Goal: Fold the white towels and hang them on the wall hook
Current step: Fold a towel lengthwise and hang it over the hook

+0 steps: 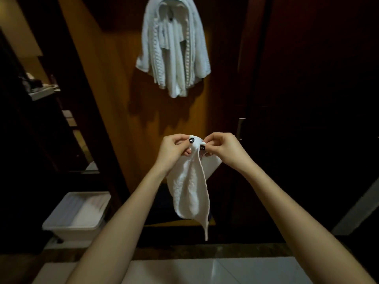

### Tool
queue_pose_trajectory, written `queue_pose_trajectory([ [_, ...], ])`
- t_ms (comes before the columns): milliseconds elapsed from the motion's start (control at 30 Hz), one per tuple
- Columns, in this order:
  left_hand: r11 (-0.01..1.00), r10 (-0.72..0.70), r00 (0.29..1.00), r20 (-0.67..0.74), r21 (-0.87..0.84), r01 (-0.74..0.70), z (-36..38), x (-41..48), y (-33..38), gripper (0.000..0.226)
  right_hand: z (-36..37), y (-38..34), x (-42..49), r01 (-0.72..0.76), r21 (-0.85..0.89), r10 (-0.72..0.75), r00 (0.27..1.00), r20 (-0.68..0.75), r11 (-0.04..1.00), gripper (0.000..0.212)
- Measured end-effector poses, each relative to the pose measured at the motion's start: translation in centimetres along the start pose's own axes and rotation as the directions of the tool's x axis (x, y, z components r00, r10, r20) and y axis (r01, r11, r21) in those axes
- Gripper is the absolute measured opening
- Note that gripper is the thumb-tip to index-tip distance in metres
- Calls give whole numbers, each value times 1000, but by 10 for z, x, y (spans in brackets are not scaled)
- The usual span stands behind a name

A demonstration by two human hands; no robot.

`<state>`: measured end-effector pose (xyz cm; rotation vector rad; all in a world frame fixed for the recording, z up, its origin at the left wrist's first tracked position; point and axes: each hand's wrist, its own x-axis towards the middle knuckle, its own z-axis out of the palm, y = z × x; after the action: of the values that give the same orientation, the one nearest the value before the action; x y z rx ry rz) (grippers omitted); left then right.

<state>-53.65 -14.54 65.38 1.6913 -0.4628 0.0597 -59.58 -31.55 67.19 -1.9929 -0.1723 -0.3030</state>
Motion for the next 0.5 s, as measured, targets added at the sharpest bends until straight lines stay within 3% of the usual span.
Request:
queue_pose_trajectory([
  [200,998,39,999,-17,-52,-40,-40,-2,4,18,33,-24,42,185,-359,-204,979,-18,915,9],
  [400,993,46,999,25,-111,-43,-62,14,7,21,43,-33,79,241,-305,-244,969,30,921,13],
  [500,995,75,996,-48,-59,-77,-61,32,4,19,42,-33,101,230,-300,-225,973,50,926,13],
])
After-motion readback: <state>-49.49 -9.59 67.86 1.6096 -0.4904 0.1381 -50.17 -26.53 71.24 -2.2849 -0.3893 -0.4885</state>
